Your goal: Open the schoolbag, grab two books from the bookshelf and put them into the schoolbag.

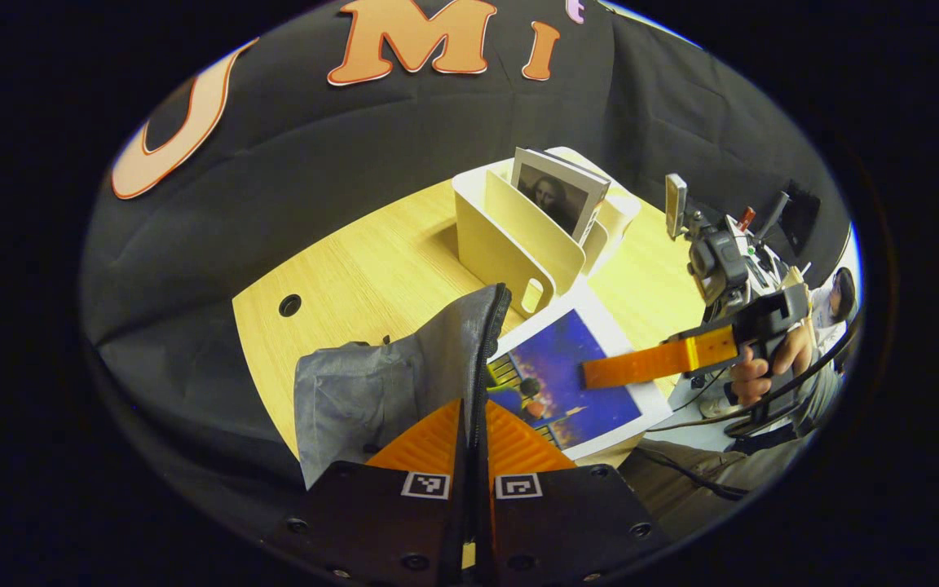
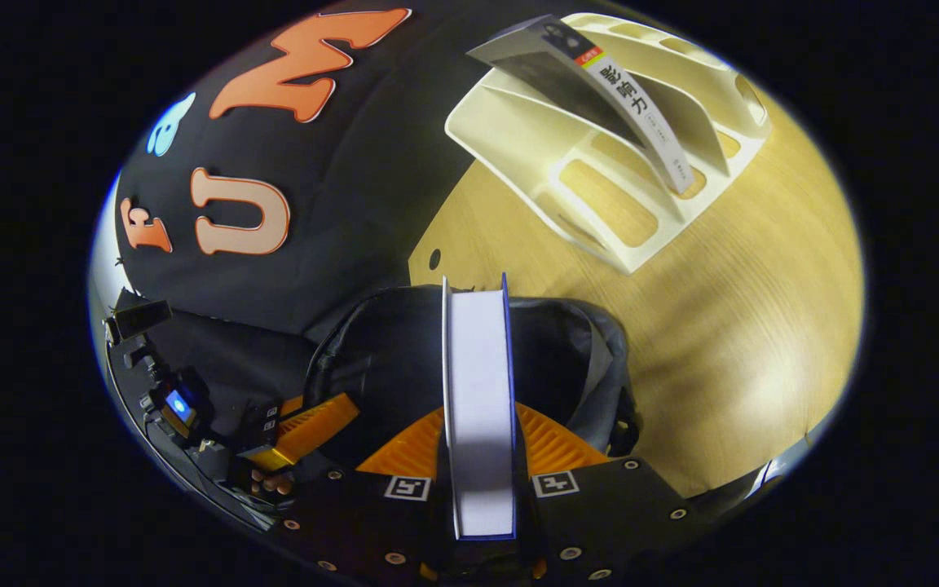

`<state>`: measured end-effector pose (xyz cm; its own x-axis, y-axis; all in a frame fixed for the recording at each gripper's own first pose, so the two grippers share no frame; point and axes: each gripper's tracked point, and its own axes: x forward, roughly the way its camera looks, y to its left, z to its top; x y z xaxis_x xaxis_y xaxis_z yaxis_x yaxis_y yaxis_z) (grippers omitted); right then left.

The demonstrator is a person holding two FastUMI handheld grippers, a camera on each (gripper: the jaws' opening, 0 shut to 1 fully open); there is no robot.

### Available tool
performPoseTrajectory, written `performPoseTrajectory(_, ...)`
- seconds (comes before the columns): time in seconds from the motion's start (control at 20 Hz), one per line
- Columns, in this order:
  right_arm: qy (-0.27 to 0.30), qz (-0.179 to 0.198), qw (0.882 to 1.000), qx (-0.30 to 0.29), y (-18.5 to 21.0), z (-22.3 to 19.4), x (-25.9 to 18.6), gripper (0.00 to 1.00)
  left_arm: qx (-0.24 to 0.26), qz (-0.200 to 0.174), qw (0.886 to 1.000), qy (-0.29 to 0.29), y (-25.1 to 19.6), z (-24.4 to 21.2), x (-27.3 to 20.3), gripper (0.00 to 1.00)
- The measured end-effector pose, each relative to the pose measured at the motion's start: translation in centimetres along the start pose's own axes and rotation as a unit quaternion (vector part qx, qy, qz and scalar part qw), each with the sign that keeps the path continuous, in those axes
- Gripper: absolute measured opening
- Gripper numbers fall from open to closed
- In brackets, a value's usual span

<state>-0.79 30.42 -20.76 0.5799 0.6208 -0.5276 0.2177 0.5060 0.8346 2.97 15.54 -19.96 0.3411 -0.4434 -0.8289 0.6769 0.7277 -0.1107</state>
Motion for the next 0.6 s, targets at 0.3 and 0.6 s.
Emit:
performPoseTrajectory(0.3, -0.017, 0.027, 0.999, 0.038, 0.0, 0.2, 3.9, 0.31, 0.006, 0.008, 1.0, -0.014, -0.3, 0.5, -0.1, 0.06)
performPoseTrajectory(0.6, -0.036, 0.062, 0.994, 0.08, 1.1, -0.5, 6.5, 0.31, 0.012, -0.001, 1.0, -0.028, -1.3, 1.0, -0.2, 0.06)
